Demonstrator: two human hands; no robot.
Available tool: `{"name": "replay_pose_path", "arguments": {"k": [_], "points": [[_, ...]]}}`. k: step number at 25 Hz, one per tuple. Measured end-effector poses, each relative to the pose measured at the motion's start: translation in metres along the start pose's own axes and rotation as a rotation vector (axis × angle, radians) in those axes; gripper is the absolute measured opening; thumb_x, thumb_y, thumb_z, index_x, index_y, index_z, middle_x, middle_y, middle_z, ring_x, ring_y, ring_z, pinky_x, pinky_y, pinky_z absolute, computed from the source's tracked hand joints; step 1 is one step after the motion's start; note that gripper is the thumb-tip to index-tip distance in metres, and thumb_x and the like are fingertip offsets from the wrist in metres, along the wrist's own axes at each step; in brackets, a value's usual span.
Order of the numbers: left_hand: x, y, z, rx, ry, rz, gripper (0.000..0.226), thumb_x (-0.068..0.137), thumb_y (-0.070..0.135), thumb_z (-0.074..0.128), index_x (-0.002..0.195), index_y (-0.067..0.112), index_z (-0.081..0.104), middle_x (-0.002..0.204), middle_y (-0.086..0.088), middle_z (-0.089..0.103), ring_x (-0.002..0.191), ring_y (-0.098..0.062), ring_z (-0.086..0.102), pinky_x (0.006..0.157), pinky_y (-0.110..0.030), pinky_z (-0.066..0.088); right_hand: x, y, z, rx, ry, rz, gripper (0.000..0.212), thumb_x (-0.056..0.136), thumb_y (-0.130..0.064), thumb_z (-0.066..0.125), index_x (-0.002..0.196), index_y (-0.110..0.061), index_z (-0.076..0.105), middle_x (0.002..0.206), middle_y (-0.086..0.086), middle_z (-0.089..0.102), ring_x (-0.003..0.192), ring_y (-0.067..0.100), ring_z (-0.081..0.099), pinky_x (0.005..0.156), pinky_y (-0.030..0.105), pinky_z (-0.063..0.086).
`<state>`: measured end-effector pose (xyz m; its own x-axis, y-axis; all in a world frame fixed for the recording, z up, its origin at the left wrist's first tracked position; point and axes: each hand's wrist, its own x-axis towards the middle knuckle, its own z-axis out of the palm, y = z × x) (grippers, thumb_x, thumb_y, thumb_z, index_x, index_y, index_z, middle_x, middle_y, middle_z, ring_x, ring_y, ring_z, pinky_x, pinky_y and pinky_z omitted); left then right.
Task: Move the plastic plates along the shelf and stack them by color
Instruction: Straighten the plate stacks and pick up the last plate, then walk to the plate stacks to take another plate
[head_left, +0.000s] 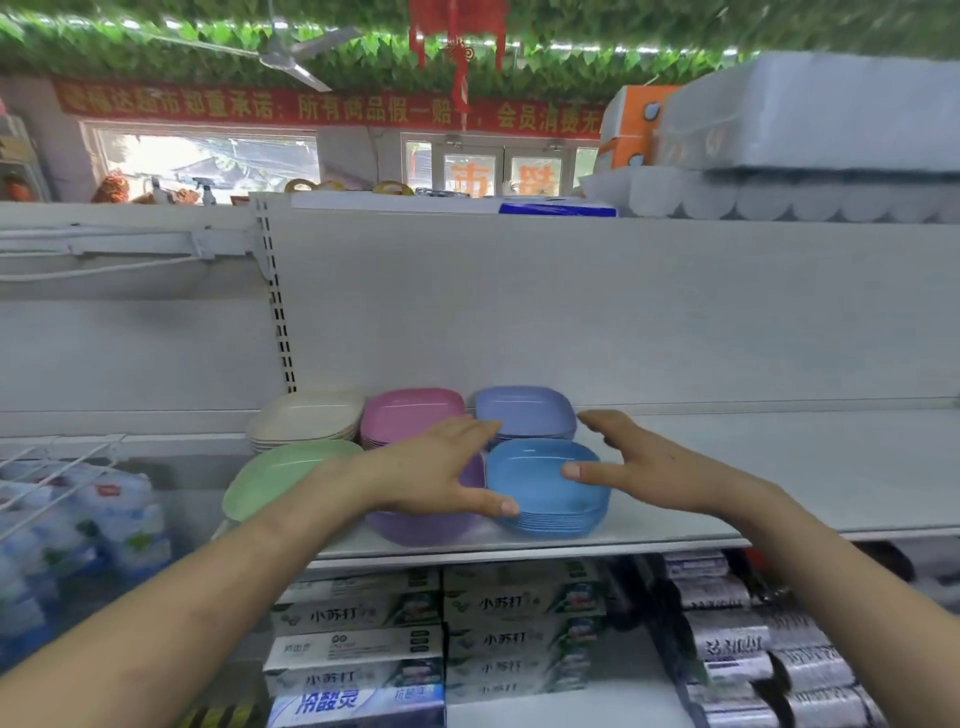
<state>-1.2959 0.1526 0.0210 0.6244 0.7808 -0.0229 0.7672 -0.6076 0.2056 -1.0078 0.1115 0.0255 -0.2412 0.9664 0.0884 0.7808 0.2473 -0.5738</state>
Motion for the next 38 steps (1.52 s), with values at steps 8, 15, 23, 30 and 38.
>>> {"name": "replay_pose_path", "arguments": {"k": [8, 15, 23, 30, 38], "points": [[0.011, 0.025, 0.026, 0.134, 0.063, -0.048, 0.122, 0.069, 0.096, 0.05, 0.162, 0.028, 0.009, 0.17, 0.001, 0.016, 0.157, -0.019, 0.008, 0.127, -0.049, 0.006, -0.034, -0.005, 0.012, 0.173, -0.11, -0.106, 0.055, 0.087, -0.018, 0.082, 0.111, -0.049, 0.044, 0.114, -0.038, 0.053, 0.099, -0.035, 0.047, 0.079, -0.005, 0.037], [0.014, 0.041, 0.033, 0.134, 0.127, -0.094, 0.122, 0.063, 0.098, 0.052, 0.158, 0.027, 0.024, 0.165, 0.004, 0.029, 0.155, -0.014, 0.013, 0.126, -0.054, 0.002, -0.034, 0.026, 0.023, 0.185, -0.035, -0.134, 0.064, 0.076, -0.047, 0.088, 0.116, -0.063, 0.041, 0.133, -0.029, 0.047, 0.116, -0.026, 0.045, 0.086, 0.0, 0.04], [0.01, 0.078, 0.033, 0.071, 0.195, -0.097, 0.108, 0.058, 0.096, 0.06, 0.145, 0.034, 0.042, 0.142, 0.012, 0.052, 0.139, -0.013, 0.037, 0.124, -0.049, 0.019, -0.048, 0.047, 0.019, 0.255, 0.062, -0.128, 0.101, 0.067, -0.055, 0.092, 0.151, -0.04, 0.038, 0.146, -0.025, 0.048, 0.131, -0.007, 0.049, 0.113, 0.028, 0.042], [0.046, 0.157, 0.05, -0.291, 0.283, 0.134, 0.087, 0.063, 0.069, 0.085, 0.136, 0.043, 0.045, 0.124, 0.021, 0.052, 0.123, -0.005, 0.048, 0.099, -0.037, 0.049, -0.12, 0.094, -0.018, 0.31, 0.25, -0.045, 0.09, 0.067, -0.043, 0.095, 0.131, -0.065, 0.035, 0.14, -0.042, 0.042, 0.13, -0.019, 0.043, 0.105, 0.013, 0.038], [0.102, 0.248, 0.106, -0.513, 0.197, 0.539, 0.101, 0.065, 0.043, 0.095, 0.141, 0.056, 0.03, 0.139, 0.036, 0.032, 0.136, 0.014, 0.027, 0.109, -0.01, 0.032, -0.243, 0.13, -0.024, 0.273, 0.559, 0.208, 0.108, 0.067, -0.046, 0.094, 0.154, -0.052, 0.031, 0.155, -0.034, 0.035, 0.145, -0.012, 0.03, 0.119, 0.027, 0.031]]}}
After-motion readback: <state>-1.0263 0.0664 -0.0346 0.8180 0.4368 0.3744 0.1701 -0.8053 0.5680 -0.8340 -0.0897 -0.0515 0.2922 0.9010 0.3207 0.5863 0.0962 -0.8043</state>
